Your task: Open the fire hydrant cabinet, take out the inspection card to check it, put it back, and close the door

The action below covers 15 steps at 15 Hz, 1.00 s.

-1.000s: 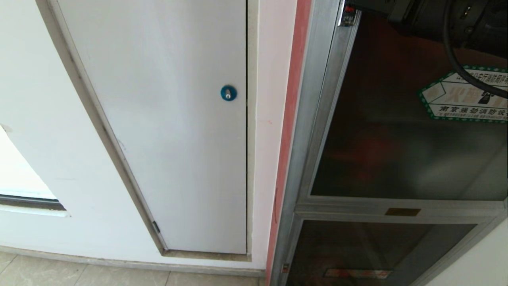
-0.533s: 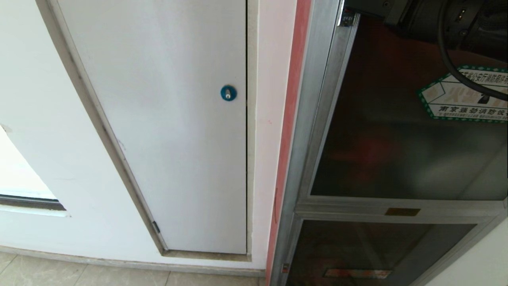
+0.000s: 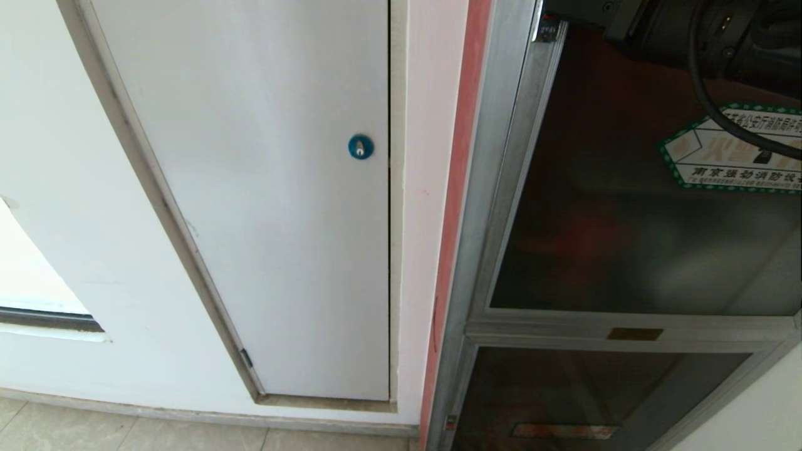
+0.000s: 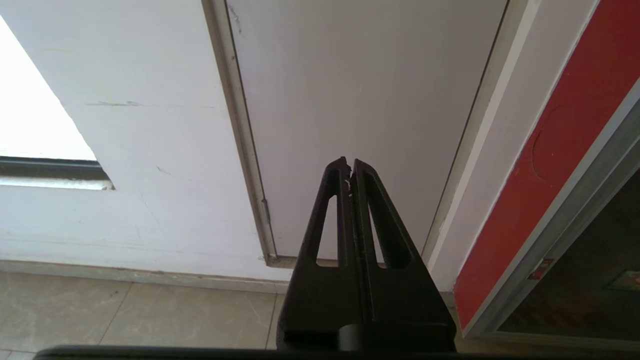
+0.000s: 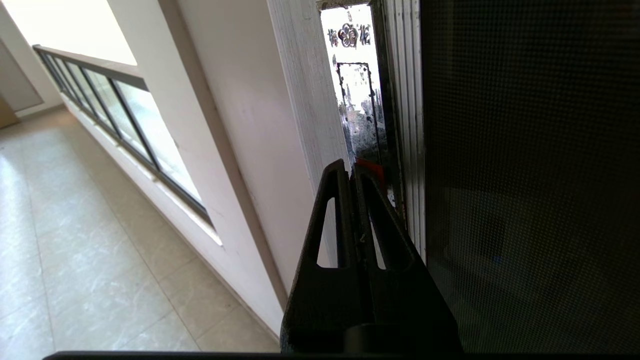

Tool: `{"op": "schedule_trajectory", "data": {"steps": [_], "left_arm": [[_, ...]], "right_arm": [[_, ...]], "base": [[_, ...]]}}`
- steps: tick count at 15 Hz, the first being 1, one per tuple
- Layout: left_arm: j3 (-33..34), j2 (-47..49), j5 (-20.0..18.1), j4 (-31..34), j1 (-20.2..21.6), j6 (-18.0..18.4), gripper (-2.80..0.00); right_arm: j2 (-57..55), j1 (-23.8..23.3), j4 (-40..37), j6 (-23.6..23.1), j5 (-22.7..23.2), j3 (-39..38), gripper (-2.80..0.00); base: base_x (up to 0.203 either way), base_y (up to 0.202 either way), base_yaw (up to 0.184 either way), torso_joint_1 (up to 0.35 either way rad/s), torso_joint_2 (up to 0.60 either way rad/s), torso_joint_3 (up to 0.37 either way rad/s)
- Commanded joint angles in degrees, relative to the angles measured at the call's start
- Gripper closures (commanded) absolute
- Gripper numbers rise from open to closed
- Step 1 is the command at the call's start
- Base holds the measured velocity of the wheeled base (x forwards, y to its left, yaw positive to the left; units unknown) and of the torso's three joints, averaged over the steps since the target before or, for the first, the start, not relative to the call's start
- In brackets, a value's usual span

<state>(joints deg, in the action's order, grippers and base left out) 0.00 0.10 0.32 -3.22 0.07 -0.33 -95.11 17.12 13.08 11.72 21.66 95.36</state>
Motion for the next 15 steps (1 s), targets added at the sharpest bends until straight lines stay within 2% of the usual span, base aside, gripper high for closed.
{"op": "schedule_trajectory", "data": {"steps": [1, 15], "left_arm": [[1.14, 0.03, 0.04, -0.03, 0.01, -0.02, 0.00], [1.14, 0.08, 0.04, -0.03, 0.01, -0.02, 0.00]], "right_arm": [[-0.08, 0.02, 0.10, 0.15, -0.03, -0.14, 0.00], [1.94, 0.03, 0.10, 0.15, -1.79, -2.72, 0.00]], "base": [[0.000, 0.000, 0.000, 0.000, 0.00, 0.000], [0.000, 0.000, 0.000, 0.000, 0.00, 0.000]]}}
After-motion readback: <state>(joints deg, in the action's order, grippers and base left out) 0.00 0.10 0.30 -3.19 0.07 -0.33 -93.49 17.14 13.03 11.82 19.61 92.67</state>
